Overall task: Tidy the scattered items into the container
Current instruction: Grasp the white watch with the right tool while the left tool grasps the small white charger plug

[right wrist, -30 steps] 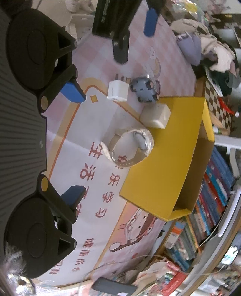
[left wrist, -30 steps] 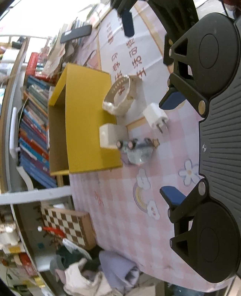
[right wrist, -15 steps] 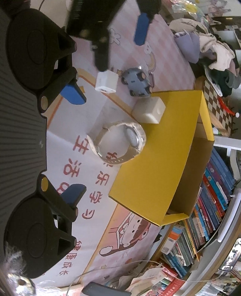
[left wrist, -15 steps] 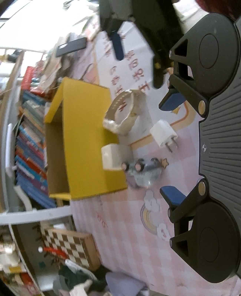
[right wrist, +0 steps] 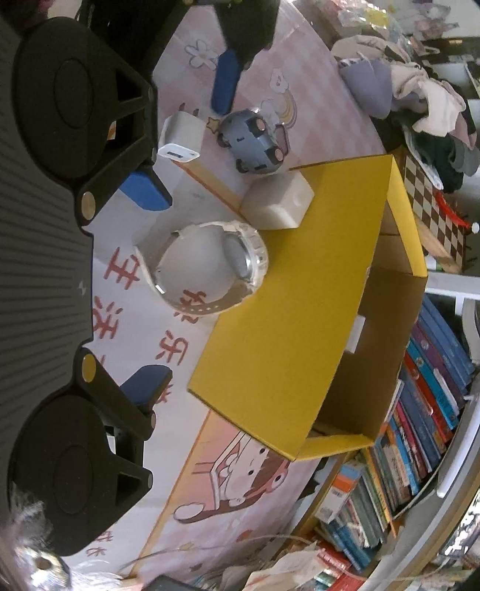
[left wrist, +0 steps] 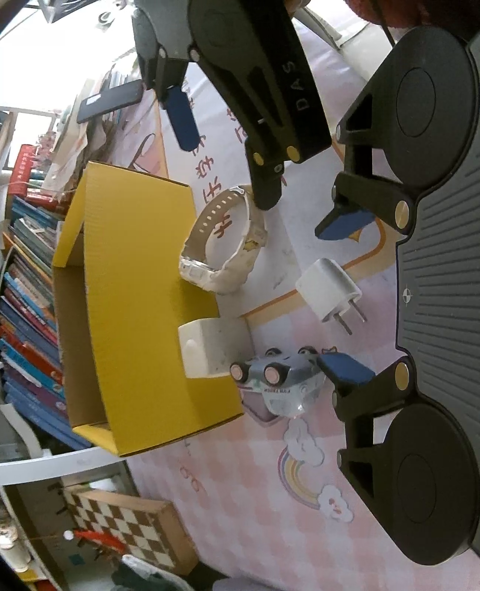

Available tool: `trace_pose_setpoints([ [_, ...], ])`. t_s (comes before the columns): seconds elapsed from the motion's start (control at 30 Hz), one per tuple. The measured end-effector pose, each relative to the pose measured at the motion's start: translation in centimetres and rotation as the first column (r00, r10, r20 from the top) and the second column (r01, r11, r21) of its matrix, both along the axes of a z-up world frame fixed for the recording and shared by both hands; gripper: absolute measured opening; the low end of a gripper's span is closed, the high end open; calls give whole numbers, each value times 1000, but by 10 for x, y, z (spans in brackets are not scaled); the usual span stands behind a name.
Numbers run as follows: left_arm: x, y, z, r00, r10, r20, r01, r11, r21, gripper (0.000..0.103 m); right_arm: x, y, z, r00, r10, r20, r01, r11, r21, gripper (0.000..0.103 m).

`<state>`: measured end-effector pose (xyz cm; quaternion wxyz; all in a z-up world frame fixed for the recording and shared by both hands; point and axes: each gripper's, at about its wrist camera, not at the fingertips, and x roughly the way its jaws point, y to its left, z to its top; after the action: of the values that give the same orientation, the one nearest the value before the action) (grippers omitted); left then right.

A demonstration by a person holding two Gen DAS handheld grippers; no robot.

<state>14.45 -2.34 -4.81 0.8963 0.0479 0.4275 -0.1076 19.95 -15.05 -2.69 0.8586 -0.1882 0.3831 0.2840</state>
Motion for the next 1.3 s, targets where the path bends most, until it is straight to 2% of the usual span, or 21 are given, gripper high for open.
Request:
trace_pose_setpoints([
  [0.07,3,-1,-4,1000,2,-15,-2,1000,0,54,5,0,0,1000,9,-14,-9,1000,5,91],
  [0.2,2,-2,-6,1000,4,-4,-4,1000,21,43,17,1,-2,999,9,-52,-8,1000,23,91],
  [0.6,-12,6,10,999,52,7,-52,999,-5,43,44,20,-18,988,42,-151,-37,999,33,93],
  [1.0,-27,16,17,994,105,-4,-105,994,8,43,66,33,-30,987,18,-159,-10,998,54,91],
  [1.1,-29,15,18,996,91,-1,-91,996,11,43,65,34,-31,990,30,-136,-22,998,55,86],
  [1.17,-30,15,18,997,79,1,-79,997,11,43,60,34,-28,991,63,-119,-55,996,69,66],
  [1.3,-29,16,19,998,57,10,-57,998,9,43,57,32,-26,991,62,-122,-54,996,67,62],
])
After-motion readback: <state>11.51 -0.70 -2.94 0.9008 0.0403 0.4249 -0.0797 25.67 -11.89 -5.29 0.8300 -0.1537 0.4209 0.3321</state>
